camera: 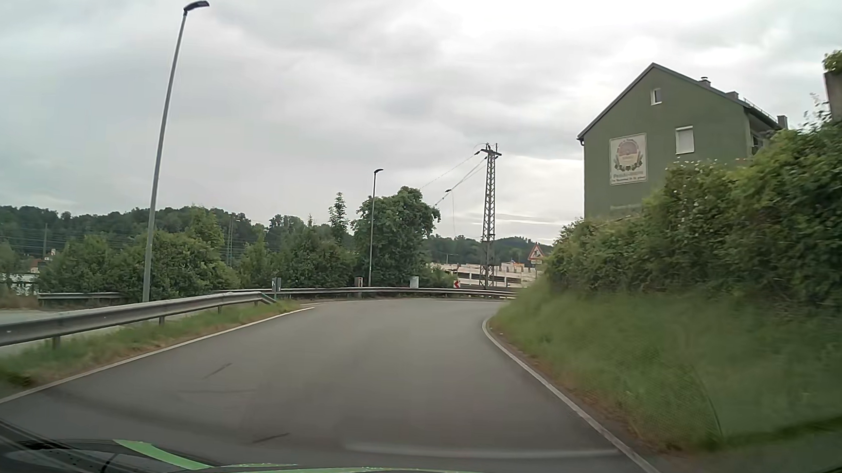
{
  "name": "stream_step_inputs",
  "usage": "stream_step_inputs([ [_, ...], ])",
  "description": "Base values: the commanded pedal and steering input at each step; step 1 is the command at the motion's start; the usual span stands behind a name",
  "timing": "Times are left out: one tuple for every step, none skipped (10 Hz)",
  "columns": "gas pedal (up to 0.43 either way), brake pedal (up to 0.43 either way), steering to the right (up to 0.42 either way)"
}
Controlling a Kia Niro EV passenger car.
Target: Follow the waypoints while adhering to traffic rules and regulations
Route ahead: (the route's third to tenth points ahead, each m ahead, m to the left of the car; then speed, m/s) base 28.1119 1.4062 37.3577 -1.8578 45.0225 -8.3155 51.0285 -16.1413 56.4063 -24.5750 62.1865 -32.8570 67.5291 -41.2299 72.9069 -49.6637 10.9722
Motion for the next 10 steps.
stream_step_inputs([
  [0.0,0.0,-0.029],
  [0.0,0.0,-0.026],
  [0.0,0.0,-0.021],
  [0.0,0.0,-0.016],
  [0.0,0.0,-0.011],
  [0.0,0.0,-0.006],
  [0.0,0.0,-0.003],
  [0.0,0.0,-0.001],
  [0.0,0.0,0.0],
  [0.0,0.0,0.004],
])
